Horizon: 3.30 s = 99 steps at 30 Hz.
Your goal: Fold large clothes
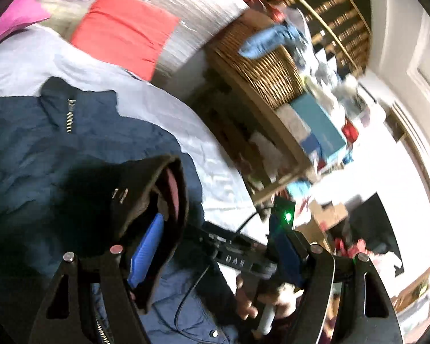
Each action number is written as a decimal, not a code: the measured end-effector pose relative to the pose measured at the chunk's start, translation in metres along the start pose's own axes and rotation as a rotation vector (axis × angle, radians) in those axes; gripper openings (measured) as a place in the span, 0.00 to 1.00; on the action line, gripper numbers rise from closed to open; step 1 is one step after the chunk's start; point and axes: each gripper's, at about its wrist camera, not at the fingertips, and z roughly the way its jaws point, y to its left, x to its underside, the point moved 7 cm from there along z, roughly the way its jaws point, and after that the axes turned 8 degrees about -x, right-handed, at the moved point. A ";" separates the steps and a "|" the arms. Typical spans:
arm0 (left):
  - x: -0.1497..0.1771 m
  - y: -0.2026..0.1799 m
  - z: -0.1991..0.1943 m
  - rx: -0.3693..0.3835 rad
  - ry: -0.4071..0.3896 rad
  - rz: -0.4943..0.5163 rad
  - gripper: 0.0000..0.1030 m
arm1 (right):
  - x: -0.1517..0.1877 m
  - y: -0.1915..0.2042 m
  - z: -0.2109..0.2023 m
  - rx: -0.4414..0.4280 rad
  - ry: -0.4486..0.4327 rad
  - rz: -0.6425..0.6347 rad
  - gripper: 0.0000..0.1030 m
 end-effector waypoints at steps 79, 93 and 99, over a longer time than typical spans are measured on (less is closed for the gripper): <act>0.011 0.276 -0.100 -0.720 -0.112 -0.483 0.85 | -0.066 -0.045 -0.010 -0.055 -0.262 0.277 0.83; 0.015 0.291 -0.099 -0.878 -0.074 -0.433 0.85 | -0.036 -0.030 0.054 -0.012 -0.054 0.222 0.55; 0.008 0.284 -0.110 -0.864 -0.117 -0.429 0.85 | -0.048 -0.008 0.032 0.099 -0.152 0.081 0.41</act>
